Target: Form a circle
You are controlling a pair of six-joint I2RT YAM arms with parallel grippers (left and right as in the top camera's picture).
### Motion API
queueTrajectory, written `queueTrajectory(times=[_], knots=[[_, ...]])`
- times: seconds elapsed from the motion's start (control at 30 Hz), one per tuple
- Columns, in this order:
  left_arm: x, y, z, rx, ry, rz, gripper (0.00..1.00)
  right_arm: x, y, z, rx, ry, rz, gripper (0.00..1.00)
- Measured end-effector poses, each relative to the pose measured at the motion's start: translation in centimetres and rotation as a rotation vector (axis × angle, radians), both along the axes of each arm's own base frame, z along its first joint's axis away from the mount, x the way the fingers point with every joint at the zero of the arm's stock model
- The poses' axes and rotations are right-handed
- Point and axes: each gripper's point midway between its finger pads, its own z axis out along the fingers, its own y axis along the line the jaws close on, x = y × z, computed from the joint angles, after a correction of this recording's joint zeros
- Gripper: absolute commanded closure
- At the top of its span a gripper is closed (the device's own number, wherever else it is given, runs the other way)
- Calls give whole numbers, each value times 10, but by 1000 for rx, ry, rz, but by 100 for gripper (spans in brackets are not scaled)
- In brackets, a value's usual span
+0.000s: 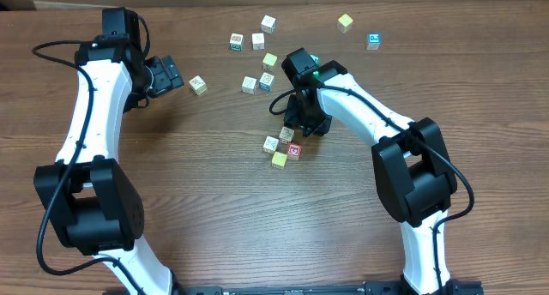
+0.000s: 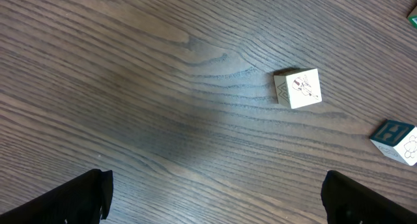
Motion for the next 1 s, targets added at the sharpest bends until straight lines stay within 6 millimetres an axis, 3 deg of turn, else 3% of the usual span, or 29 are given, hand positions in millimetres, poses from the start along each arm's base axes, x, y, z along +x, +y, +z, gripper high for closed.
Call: queueTrajectory(times=[0.73, 1.0], knots=[[0, 0, 0, 0, 0, 0, 0, -1, 1, 0, 5, 6, 1, 50], [0, 0, 0, 0, 0, 0, 0, 14, -1, 2, -18, -66, -6, 49]])
